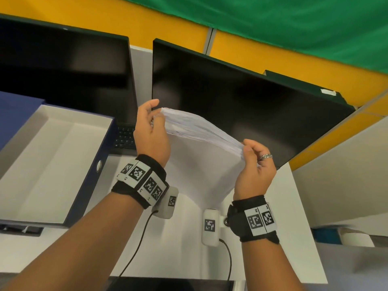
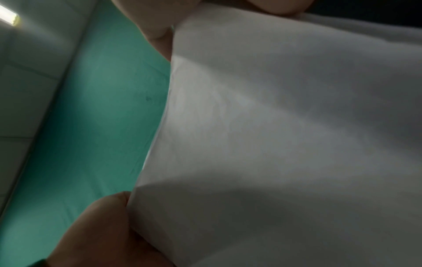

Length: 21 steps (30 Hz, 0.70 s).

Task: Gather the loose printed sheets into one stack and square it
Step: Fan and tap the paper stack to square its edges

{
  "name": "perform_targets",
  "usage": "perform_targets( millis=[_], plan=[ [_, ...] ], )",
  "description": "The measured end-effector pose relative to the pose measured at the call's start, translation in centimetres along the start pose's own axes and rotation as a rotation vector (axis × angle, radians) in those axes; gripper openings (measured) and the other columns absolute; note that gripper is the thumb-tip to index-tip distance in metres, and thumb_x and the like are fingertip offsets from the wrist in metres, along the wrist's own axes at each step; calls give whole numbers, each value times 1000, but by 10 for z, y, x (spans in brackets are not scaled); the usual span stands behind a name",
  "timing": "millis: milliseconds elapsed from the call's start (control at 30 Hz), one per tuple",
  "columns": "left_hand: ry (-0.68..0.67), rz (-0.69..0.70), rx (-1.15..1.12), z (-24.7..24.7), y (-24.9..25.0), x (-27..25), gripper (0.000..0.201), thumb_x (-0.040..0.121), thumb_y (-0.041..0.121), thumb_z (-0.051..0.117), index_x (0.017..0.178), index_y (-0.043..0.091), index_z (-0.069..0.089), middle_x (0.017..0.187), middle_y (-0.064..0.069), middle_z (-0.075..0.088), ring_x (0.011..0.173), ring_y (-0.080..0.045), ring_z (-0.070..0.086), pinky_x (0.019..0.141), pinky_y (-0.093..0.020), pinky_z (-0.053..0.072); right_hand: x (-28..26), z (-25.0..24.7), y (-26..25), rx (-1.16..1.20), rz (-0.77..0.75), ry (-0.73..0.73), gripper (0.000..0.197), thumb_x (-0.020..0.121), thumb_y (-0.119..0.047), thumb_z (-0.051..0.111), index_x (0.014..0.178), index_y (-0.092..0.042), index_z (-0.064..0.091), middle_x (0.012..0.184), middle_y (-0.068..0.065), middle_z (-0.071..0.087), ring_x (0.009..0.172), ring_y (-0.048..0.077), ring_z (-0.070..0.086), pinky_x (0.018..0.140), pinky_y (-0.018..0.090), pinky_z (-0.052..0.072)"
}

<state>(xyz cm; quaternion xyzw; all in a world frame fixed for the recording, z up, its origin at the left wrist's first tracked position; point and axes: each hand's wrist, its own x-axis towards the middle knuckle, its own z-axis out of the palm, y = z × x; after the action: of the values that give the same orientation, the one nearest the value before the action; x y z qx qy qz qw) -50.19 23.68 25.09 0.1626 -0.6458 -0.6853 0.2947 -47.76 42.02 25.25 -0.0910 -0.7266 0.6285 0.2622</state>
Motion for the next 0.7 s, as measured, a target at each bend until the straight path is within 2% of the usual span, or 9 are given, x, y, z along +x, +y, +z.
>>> perform_targets(
  millis=[100, 167, 200, 333, 367, 467, 567, 633, 700],
  plan=[
    [-66, 36, 61, -1, 2, 1, 34, 98, 28, 55, 131, 19, 54, 107, 6, 61, 94, 0, 59, 76, -3, 45, 0, -1, -3, 12, -28, -24, 17, 92, -14, 62, 94, -31, 66, 84, -25, 68, 89, -2, 64, 83, 22, 54],
    [-105, 52, 111, 0, 2, 2, 39, 94, 31, 62, 131, 21, 54, 113, 4, 60, 100, -7, 59, 76, -1, 45, -1, -1, -4, 11, -41, -38, 17, 90, -15, 65, 93, -31, 66, 86, -24, 67, 87, -7, 64, 76, 9, 51],
    [-105, 47, 125, 1, 2, 3, 40, 93, 30, 64, 131, 22, 54, 117, 2, 60, 103, -9, 58, 76, 0, 45, -1, -1, -5, 6, -42, -37, 16, 90, -14, 65, 93, -30, 66, 86, -23, 67, 86, -8, 64, 74, 7, 51],
    [-86, 31, 120, 1, 2, 9, 36, 96, 20, 58, 132, 19, 53, 120, -4, 61, 102, -10, 59, 74, 2, 44, 0, 0, -4, 9, -3, -12, 16, 91, -14, 63, 95, -29, 66, 83, -26, 70, 89, -2, 65, 86, 27, 55],
    [-104, 27, 105, 0, 2, 9, 36, 97, 19, 57, 132, 19, 53, 120, -3, 61, 103, -10, 60, 75, 0, 45, 0, 0, -3, 19, 0, -11, 16, 91, -16, 64, 95, -32, 65, 84, -24, 70, 89, -2, 65, 85, 27, 55],
    [-139, 34, 95, -3, 2, 6, 37, 99, 19, 55, 135, 20, 49, 121, 3, 56, 102, -4, 58, 74, 0, 45, -2, 0, -4, 48, -13, -34, 23, 85, -17, 71, 103, -29, 62, 89, -17, 70, 85, -3, 67, 78, 15, 55],
    [-149, 55, 68, -7, -1, 5, 35, 101, 17, 49, 137, 17, 47, 118, 2, 58, 101, -2, 58, 78, -4, 46, -1, -2, -1, 44, 21, -26, 24, 87, -20, 69, 107, -30, 59, 90, -22, 64, 83, -10, 64, 71, 8, 53],
    [-172, 76, 58, -10, -3, 3, 35, 102, 18, 47, 137, 17, 46, 120, -1, 60, 105, -6, 59, 81, -8, 48, -1, -3, 1, 37, 50, -17, 21, 90, -23, 67, 104, -36, 58, 93, -24, 61, 85, -9, 63, 72, 11, 54],
    [-195, 130, 62, -13, -4, 1, 35, 101, 19, 49, 136, 15, 47, 124, -4, 59, 108, -8, 58, 84, -8, 46, -2, -2, 1, 30, 62, -2, 18, 92, -24, 64, 102, -38, 57, 99, -22, 60, 94, 1, 63, 82, 23, 56]
  ],
)
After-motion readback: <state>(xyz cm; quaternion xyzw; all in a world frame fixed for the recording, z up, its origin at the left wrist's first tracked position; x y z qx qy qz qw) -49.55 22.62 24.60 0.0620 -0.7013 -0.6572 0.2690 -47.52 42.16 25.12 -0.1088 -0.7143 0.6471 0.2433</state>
